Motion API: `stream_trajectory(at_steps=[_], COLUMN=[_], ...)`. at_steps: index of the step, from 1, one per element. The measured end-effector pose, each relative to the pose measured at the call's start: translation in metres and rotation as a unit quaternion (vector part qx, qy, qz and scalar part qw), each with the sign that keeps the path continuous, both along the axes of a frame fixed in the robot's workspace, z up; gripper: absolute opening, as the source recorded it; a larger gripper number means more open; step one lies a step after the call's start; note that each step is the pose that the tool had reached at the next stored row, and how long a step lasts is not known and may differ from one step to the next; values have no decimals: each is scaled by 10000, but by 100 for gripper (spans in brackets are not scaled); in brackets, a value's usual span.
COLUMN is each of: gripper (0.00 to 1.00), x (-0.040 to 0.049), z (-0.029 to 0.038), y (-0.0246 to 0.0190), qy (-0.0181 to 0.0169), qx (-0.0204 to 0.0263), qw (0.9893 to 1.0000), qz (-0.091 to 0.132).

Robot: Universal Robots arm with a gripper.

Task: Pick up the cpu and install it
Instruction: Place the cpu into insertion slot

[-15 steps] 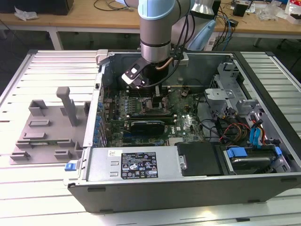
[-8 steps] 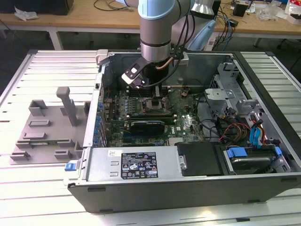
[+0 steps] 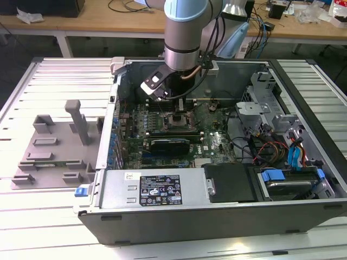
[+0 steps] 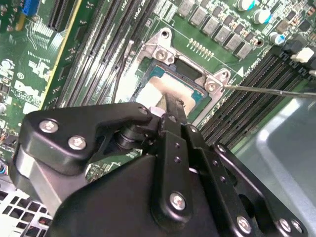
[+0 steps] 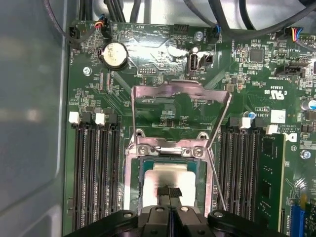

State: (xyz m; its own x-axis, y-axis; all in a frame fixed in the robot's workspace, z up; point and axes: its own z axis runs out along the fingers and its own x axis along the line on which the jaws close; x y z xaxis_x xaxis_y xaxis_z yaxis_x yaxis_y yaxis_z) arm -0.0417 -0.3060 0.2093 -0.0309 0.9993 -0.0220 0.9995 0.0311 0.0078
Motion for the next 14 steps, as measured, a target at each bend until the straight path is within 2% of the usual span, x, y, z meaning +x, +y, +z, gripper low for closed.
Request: stream_trajectory(at_steps=[6, 14], gripper=[11, 11], x=[0, 0], z=[-38, -49], y=[-1, 0], qy=[1, -1], qx=[4, 9], qw=[10000, 10000], qz=[0, 0])
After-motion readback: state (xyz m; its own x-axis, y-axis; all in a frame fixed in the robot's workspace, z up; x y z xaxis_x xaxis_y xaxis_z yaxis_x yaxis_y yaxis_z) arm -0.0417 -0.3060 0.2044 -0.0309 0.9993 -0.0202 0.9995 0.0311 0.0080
